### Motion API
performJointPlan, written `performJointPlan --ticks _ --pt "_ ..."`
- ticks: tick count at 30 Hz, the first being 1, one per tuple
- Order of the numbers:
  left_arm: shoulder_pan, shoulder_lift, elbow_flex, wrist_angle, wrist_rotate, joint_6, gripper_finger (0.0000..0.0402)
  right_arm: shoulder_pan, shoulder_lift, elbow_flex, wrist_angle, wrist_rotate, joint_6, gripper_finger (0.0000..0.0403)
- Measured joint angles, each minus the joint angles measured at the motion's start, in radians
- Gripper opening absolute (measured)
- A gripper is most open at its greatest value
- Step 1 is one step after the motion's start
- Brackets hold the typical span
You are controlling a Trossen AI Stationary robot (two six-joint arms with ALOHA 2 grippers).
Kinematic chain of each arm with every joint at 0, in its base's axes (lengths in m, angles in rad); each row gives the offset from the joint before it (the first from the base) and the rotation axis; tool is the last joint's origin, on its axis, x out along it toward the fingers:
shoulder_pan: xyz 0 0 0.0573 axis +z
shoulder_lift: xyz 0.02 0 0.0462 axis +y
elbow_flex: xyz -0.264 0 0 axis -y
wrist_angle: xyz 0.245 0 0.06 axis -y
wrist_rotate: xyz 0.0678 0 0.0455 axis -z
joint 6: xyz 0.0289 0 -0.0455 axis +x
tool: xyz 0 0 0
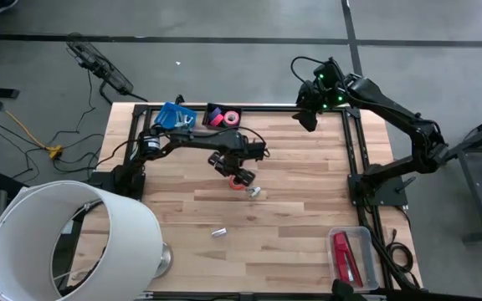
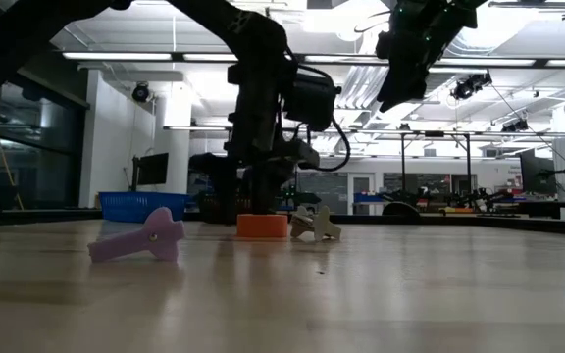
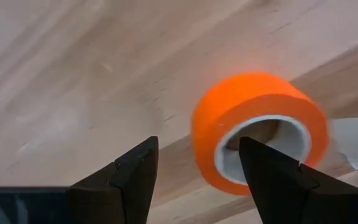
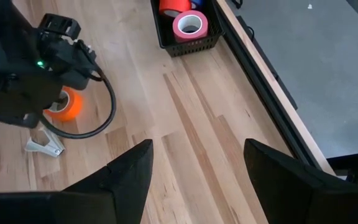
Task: Pick and place Stapler, Stapler remover, tape
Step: Put the orange tape into the black bin
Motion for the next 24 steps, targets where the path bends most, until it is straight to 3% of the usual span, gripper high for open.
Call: performJointPlan --ticks 6,16,24 --pt "0.001 0.0 -0.014 0.024 0.007 0.0 0.0179 0.0 0.0 0.0 0.0 0.0 0.002 0.0243" --pt "0.001 -0.001 -0.014 0.036 -0.003 0.0 0.0032 0.0 0.0 0.0 0.0 0.005 0.002 0.0243" --pt "0.045 -0.001 0.032 0.002 -0.017 0.028 0.0032 0.0 0.0 0.0 0.0 0.008 0.003 0.0243"
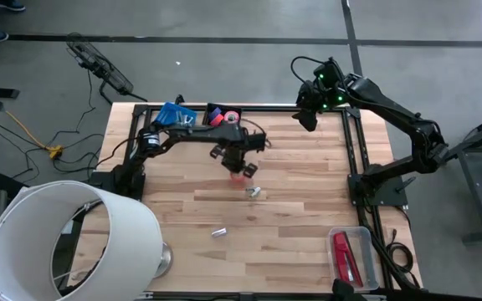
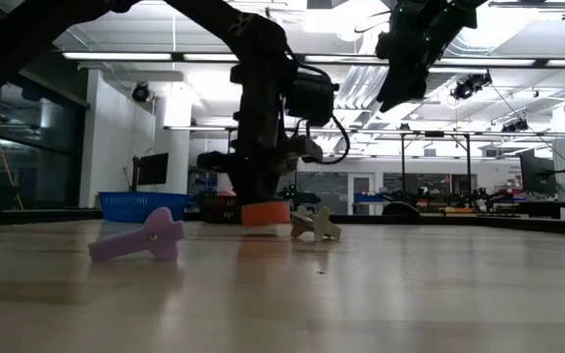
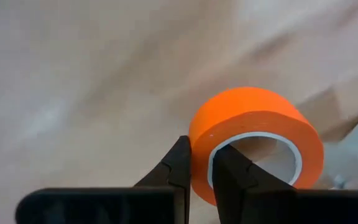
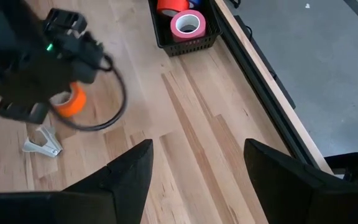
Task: Pick and place Stapler, Stapler remover, tape
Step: Put the orange tape into the black bin
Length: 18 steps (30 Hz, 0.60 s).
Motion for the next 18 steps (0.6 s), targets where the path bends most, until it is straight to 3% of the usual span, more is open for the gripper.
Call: performJointPlan --ticks 10,14,18 --pt "0.165 0.0 0.239 -0.129 -0.183 0.035 0.0032 0.0 0.0 0.0 0.011 0.0 0.002 0.0243" --pt "0.235 0.0 0.27 -0.099 -0.256 0.024 0.0032 0.0 0.0 0.0 0.014 0.0 0.004 0.0243" --pt "0.306 0.0 0.27 -0.044 -0.264 0.021 0.0032 0.0 0.0 0.0 0.012 0.0 0.004 0.0243"
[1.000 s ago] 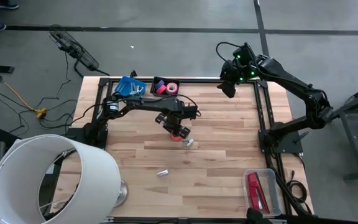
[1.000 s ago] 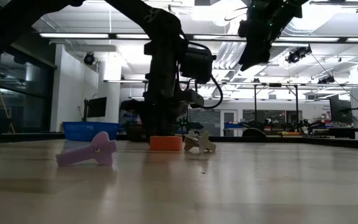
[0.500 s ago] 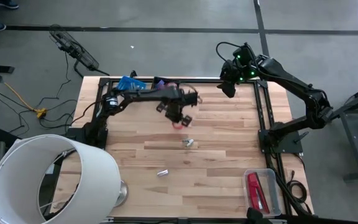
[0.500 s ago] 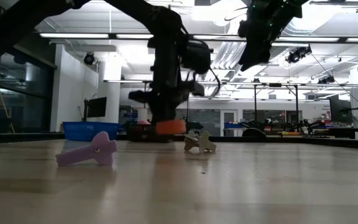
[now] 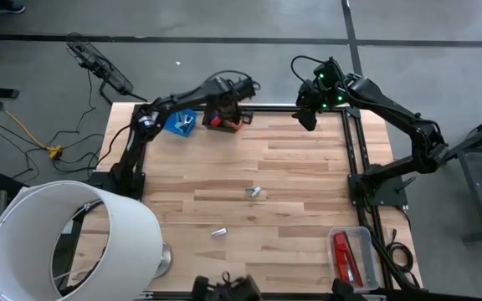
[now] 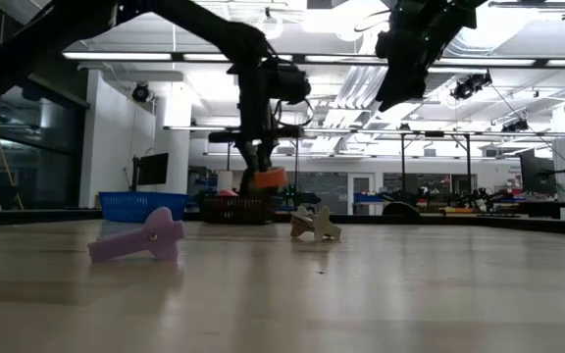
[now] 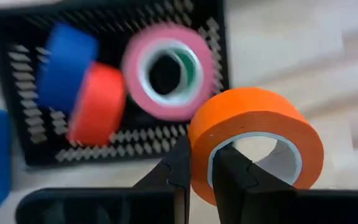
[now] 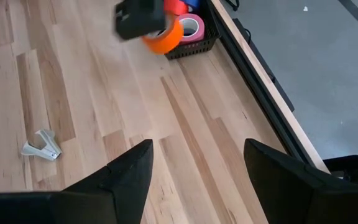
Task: Pick and place Stapler, Stapler remover, tape
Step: Put the orange tape into the black bin
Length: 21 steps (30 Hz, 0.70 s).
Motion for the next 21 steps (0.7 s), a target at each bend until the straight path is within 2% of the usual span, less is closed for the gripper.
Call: performJointPlan --ticks 12,21 --pt "0.112 0.0 0.0 0.088 0.038 0.023 0.0032 0.0 0.0 0.0 -0.005 0.029 0.004 0.0243" --pt "0.129 0.0 0.0 0.021 -0.011 0.01 0.0032 0.0 0.0 0.0 -0.008 0.045 0.003 0.0243"
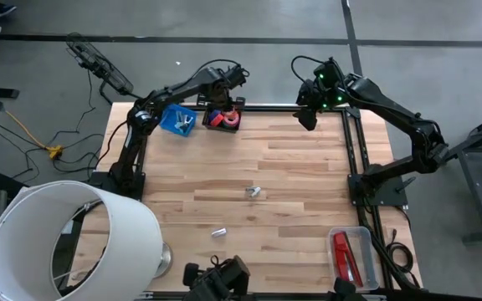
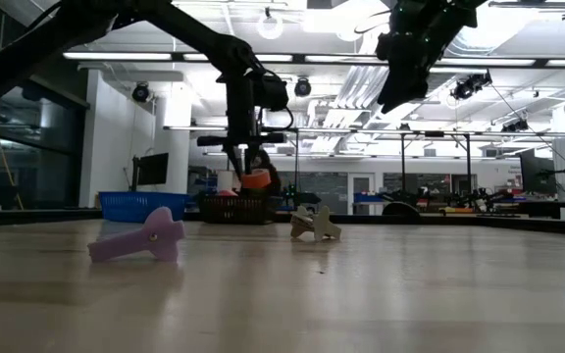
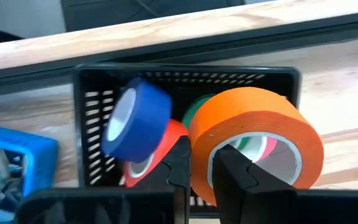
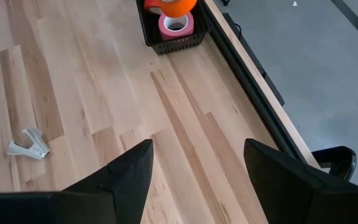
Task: Pick and place Stapler, Stapler remover, tape
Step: Put the orange tape into the black bin
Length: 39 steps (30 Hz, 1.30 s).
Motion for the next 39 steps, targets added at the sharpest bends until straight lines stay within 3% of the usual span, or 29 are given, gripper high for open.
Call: performJointPlan --ticks 29,39 --pt "0.009 0.026 -0.045 0.064 0.042 -0.086 0.0032 0.0 0.0 0.0 0.013 0.0 0.02 0.0243" --pt "0.006 0.027 -0.044 0.049 0.015 -0.097 0.0032 0.0 0.0 0.0 0.013 0.0 0.014 0.0243"
